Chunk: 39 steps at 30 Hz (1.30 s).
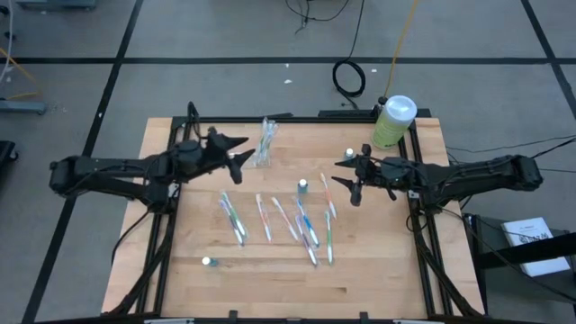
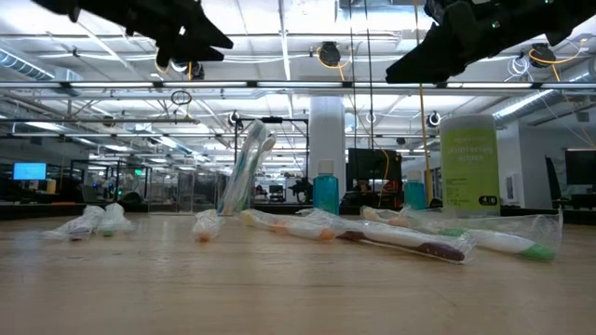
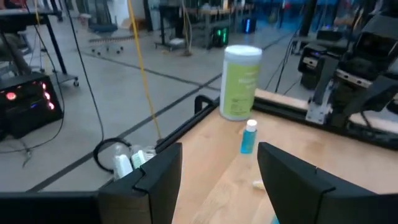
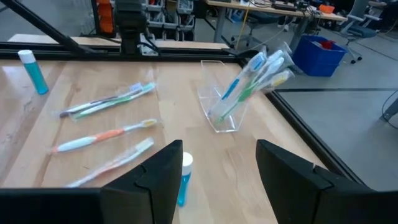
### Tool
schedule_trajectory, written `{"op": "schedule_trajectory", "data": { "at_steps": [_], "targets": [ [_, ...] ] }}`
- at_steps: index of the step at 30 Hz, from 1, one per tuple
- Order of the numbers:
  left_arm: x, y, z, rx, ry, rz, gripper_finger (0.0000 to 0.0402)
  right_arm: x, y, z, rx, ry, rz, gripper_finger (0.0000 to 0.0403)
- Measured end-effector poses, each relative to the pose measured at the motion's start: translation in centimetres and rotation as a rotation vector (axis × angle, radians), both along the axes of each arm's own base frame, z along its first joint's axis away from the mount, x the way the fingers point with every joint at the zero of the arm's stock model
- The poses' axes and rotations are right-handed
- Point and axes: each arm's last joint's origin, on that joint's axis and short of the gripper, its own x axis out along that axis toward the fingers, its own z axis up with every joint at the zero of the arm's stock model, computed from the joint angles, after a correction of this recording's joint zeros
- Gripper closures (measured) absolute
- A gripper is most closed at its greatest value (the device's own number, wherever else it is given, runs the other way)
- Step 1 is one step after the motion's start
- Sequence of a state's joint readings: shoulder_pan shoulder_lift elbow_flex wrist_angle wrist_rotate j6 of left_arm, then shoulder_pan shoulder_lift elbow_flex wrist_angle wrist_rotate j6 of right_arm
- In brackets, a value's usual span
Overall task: Pick & Place toothbrushing station
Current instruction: Put the purple toothbrush into the transparent organizer
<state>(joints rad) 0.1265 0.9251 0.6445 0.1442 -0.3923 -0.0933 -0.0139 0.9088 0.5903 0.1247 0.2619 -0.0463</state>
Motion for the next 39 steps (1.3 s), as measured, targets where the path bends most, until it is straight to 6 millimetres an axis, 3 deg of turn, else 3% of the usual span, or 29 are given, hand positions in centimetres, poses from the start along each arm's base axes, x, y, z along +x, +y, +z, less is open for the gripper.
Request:
{"op": "schedule_trajectory", "data": {
  "at_steps": [7, 13, 16, 20, 25, 32, 39],
  "targets": [
    [-1.9, -0.2, -1.4, 0.058, -0.155, 0.018, 0.0185, -0.9, 0.0, 0.3, 0.021, 0.004, -0.004, 0.0206],
    [-2.2, -0.5, -3.6, 0.057, -0.154, -0.106, 0.0186, -1.1, 0.3, 0.3, 0.077, 0.012, 0.064, 0.0206],
    [-2.0, -0.9, -3.6, 0.038, -0.173, -0.248, 0.0185, -0.9, 0.4, -0.2, 0.119, 0.026, 0.078, 0.0206],
    [-1.9, -1.3, -3.3, 0.044, -0.211, -0.380, 0.0185, -0.2, 0.5, -2.5, 0.181, 0.091, 0.065, 0.0206],
    [-2.0, -1.8, -2.5, 0.103, -0.277, -0.476, 0.0185, 1.3, 1.7, -3.7, 0.218, 0.041, 0.266, 0.0206],
    [-2.0, -1.9, -2.4, 0.099, -0.289, -0.474, 0.0185, 3.1, 3.3, -4.1, 0.256, -0.038, 0.536, 0.0206],
    [-2.0, -1.9, -2.5, 0.045, -0.302, -0.464, 0.0185, 3.5, 3.5, -4.9, 0.300, 0.000, 0.524, 0.0206]
  ]
}}
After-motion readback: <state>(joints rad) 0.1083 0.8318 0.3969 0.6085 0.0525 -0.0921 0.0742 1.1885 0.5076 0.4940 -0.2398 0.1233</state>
